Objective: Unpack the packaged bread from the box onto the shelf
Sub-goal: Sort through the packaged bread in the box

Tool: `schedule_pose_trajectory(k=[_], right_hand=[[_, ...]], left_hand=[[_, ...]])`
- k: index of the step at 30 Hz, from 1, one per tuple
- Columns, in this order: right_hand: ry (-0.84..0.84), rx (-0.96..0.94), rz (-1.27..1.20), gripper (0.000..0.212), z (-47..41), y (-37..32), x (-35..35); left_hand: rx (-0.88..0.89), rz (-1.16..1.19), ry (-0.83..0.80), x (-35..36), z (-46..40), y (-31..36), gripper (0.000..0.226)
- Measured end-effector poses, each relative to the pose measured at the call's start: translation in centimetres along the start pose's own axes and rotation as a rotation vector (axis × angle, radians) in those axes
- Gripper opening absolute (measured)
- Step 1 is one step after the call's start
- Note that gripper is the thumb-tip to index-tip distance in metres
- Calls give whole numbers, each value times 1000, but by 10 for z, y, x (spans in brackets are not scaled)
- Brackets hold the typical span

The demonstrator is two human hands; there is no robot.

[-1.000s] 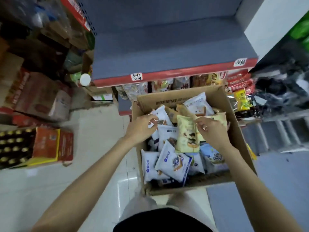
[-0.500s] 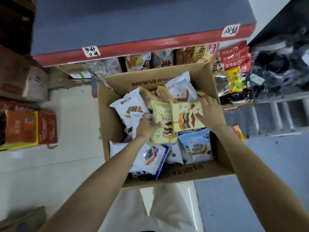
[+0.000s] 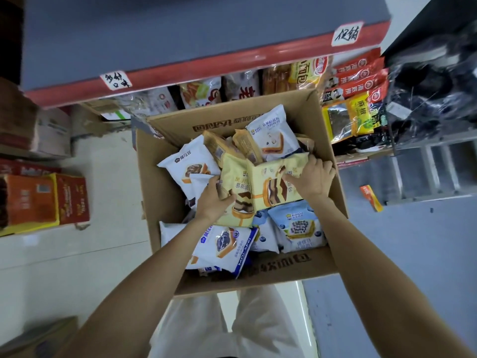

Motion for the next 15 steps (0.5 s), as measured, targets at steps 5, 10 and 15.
schedule_pose_trajectory(k=[5,10,15], right_hand=[[247,191,-307,73,41,11,1],[-227,842,-1042,57,92,20,89],[-408,949,-1672,62,73,-18,122]], left_hand=[[43,-34,78,-15,9,-11,59],[19,-9,98,-12,12,-15,62],[51,-34,94,-11,13,-10,60]])
Point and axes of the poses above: each hand's wrist, its own z-axis away from the middle knuckle, its own x-axis out of the palm, y = z × x, the point moved 7 cm from there along -z, towards the middle knuckle, and after that the axes turned 3 degrees about y, right-handed, at the moved point
